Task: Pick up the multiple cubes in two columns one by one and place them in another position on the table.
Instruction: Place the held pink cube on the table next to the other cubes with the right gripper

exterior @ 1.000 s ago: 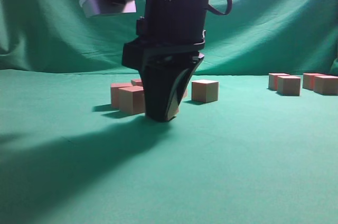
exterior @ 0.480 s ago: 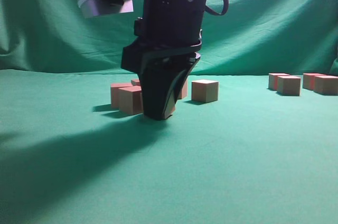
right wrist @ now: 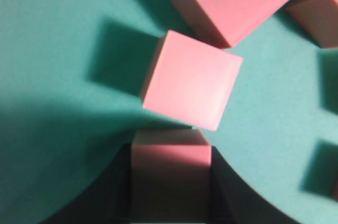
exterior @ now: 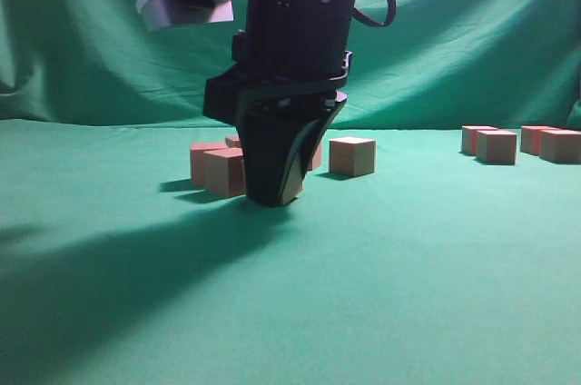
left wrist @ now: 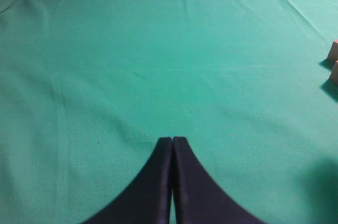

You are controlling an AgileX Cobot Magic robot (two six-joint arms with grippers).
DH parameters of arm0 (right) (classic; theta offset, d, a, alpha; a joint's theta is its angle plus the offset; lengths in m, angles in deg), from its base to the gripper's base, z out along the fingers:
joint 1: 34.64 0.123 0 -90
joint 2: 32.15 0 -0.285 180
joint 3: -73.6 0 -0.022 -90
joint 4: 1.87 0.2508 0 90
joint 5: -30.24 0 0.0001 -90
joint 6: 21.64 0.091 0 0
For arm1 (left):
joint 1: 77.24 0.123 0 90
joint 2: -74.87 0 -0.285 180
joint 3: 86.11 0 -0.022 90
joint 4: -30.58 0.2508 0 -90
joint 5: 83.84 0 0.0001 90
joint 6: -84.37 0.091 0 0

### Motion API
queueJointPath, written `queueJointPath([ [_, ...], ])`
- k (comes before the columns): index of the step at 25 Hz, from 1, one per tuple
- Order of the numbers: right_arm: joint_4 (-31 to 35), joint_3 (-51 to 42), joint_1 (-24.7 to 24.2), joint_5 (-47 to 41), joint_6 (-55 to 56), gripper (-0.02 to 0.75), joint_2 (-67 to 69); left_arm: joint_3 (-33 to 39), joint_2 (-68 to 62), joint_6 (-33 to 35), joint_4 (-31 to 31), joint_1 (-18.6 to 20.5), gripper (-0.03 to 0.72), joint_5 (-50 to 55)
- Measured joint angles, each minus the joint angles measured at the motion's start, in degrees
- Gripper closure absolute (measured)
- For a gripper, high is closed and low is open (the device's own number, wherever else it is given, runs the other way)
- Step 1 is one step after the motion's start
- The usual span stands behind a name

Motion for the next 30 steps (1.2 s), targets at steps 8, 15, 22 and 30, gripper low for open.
queueJointPath([
  [8,-0.38,0.0,0.0,0.0,0.35,0.482,0.0,0.0,0.0,0.0,0.0,0.0,0.688,0.0],
  [15,-0.47,0.0,-0.44,0.0,0.47,0.482,0.0,0.0,0.0,0.0,0.0,0.0,0.688,0.0],
  [22,-0.28,0.25,-0.67,-0.22,0.84,0.323,0.14,0.0,0.0,0.0,0.0,0.0,0.688,0.0],
  [30,-0.28,0.61,-0.67,-0.51,3.09,0.127,0.14,0.0,0.0,0.0,0.0,0.0,0.688,0.0],
])
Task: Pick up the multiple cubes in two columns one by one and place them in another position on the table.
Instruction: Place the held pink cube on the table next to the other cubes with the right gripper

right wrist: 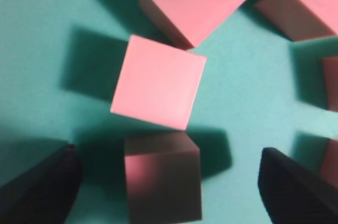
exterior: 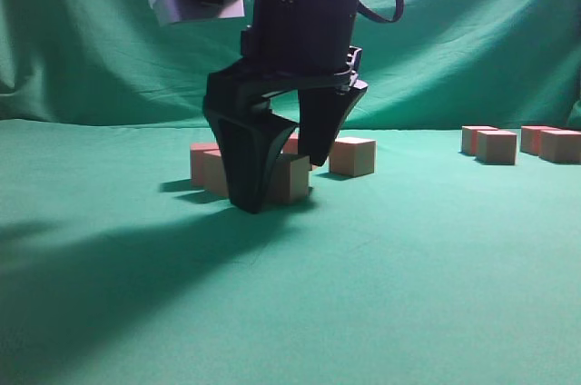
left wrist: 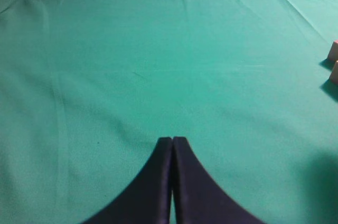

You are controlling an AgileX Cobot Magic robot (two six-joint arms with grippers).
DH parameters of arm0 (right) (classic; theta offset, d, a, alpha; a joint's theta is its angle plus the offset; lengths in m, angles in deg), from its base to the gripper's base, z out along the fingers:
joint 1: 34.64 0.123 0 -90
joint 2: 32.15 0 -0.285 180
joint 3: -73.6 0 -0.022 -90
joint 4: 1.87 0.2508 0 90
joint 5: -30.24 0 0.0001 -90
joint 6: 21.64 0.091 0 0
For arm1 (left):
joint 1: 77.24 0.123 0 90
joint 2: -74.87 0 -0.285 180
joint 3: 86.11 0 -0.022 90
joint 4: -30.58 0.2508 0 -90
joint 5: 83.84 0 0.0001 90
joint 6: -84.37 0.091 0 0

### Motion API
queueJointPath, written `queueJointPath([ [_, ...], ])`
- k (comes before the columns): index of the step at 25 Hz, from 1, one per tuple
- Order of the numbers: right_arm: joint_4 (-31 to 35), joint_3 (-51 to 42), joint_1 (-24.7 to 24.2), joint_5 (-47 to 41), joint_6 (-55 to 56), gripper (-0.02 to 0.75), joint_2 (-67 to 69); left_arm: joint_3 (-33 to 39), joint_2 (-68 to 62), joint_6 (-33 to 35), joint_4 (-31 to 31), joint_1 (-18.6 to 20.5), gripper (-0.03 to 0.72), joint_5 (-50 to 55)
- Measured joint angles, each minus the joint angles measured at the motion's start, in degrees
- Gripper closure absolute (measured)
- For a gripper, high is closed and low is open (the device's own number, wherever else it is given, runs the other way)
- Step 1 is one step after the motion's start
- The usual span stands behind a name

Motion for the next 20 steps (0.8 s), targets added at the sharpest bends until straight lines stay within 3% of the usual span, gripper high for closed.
queueJointPath([
  [2,0.14,0.64,0.0,-1.8,0.1,0.086,0.0,0.0,0.0,0.0,0.0,0.0,0.688,0.0],
  [15,-0.34,17.25,0.0,-27.44,0.14,0.101,0.21,0.0,0.0,0.0,0.0,0.0,0.688,0.0],
  [19,-5.83,20.07,0.0,-29.04,1.12,0.101,-2.33,0.0,0.0,0.0,0.0,0.0,0.688,0.0],
  [20,-8.33,20.3,-0.22,-29.32,2.14,0.145,-3.34,0.0,0.0,0.0,0.0,0.0,0.688,0.0],
])
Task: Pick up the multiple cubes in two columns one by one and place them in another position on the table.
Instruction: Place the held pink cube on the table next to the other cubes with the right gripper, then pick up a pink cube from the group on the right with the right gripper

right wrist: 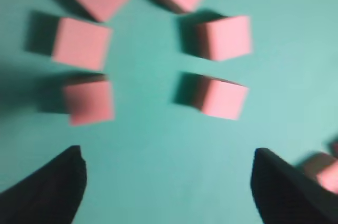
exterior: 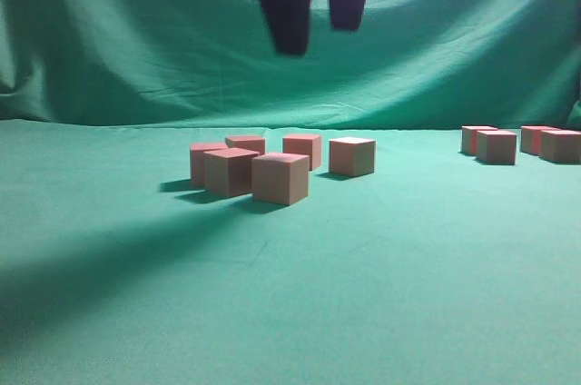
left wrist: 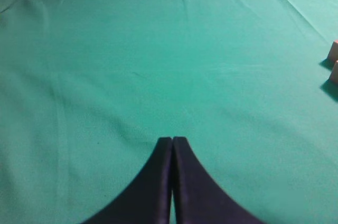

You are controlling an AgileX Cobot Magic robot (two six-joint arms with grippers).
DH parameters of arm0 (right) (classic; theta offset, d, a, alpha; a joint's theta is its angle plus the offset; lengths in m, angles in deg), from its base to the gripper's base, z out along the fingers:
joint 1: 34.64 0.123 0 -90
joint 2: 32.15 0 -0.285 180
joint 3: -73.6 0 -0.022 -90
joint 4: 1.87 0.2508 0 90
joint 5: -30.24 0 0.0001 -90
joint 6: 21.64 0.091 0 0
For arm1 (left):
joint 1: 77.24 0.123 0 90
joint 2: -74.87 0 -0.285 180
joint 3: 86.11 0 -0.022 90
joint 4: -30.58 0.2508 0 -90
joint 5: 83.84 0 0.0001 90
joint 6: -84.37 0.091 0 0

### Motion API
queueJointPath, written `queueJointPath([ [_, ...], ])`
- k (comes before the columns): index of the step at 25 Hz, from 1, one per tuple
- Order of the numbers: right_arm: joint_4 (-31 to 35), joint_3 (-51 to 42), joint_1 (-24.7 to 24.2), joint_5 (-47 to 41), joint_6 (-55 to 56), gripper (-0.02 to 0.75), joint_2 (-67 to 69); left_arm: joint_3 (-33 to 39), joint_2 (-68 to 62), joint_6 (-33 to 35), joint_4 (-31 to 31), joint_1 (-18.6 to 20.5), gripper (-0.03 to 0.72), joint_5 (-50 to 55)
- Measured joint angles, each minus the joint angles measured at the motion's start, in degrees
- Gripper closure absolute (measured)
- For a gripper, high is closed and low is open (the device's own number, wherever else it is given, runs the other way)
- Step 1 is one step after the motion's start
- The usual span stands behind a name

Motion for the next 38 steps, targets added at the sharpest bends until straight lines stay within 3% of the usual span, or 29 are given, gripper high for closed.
queueJointPath([
  [4,-7.65,0.0,-2.94,-0.55,5.97,0.16,-4.72,0.0,0.0,0.0,0.0,0.0,0.688,0.0],
  [11,-9.75,0.09,-15.03,-0.88,16.0,0.16,-9.75,0.0,0.0,0.0,0.0,0.0,0.688,0.0],
  [14,-7.86,-1.61,-20.86,-0.88,19.25,0.16,-9.75,0.0,0.0,0.0,0.0,0.0,0.688,0.0],
  [18,1.35,-6.33,-26.26,2.86,19.79,0.16,-9.75,0.0,0.0,0.0,0.0,0.0,0.688,0.0],
  [23,7.38,-8.21,-27.76,8.97,20.61,0.16,-7.81,0.0,0.0,0.0,0.0,0.0,0.688,0.0],
  [38,6.22,-8.21,-30.86,20.93,27.66,0.16,3.52,0.0,0.0,0.0,0.0,0.0,0.688,0.0],
])
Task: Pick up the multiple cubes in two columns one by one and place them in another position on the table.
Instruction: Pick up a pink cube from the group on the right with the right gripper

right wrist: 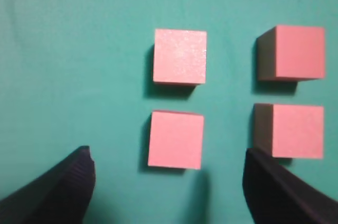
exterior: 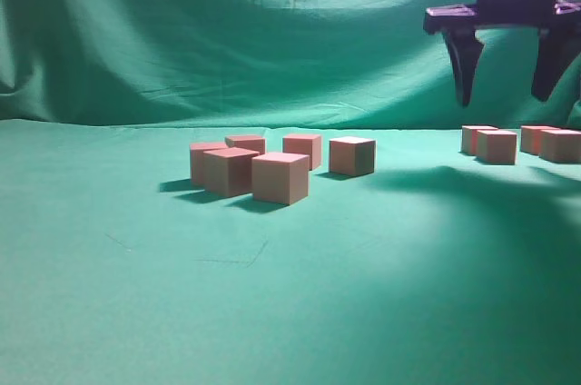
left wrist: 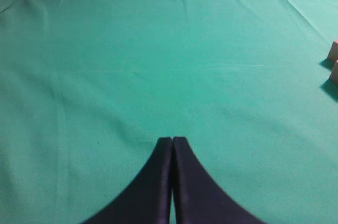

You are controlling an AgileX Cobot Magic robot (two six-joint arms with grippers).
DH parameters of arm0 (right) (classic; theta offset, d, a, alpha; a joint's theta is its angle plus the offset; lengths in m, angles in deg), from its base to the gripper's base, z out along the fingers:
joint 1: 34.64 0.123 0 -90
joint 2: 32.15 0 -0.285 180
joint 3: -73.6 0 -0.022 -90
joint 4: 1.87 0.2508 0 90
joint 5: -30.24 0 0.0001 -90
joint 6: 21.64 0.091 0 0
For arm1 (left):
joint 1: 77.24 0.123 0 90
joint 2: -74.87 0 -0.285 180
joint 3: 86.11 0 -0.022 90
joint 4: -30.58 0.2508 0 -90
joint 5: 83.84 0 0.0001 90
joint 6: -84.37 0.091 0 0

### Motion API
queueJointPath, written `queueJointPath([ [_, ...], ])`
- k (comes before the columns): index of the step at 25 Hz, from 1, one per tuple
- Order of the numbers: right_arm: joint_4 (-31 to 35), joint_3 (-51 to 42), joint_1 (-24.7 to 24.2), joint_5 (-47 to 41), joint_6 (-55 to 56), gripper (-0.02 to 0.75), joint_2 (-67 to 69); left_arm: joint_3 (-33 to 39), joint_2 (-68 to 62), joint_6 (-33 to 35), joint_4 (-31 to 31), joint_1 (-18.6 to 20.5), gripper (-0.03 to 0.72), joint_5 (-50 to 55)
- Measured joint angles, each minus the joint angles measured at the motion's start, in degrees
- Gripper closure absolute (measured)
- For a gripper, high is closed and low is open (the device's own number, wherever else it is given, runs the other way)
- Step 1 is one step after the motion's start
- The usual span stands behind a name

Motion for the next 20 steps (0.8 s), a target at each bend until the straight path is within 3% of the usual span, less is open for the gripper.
queueJointPath([
  [9,-0.11,-0.1,-0.33,5.5,-0.03,0.16,4.52,0.0,0.0,0.0,0.0,0.0,0.688,0.0],
  [10,-0.11,-0.1,-0.33,5.92,-0.03,0.214,4.87,0.0,0.0,0.0,0.0,0.0,0.688,0.0],
  [12,-0.25,-0.1,-0.33,6.49,-0.03,0.215,5.27,0.0,0.0,0.0,0.0,0.0,0.688,0.0],
  [13,-0.25,-0.1,-0.33,6.53,-0.03,0.272,5.49,0.0,0.0,0.0,0.0,0.0,0.688,0.0],
  [15,-0.25,-0.1,-0.33,6.57,-0.03,0.274,5.68,0.0,0.0,0.0,0.0,0.0,0.688,0.0],
  [16,-0.25,-0.1,-0.33,6.57,-0.03,0.33,5.83,0.0,0.0,0.0,0.0,0.0,0.688,0.0],
  [20,-0.45,-0.1,-0.33,6.67,0.02,0.33,6.98,0.0,0.0,0.0,0.0,0.0,0.688,0.0],
])
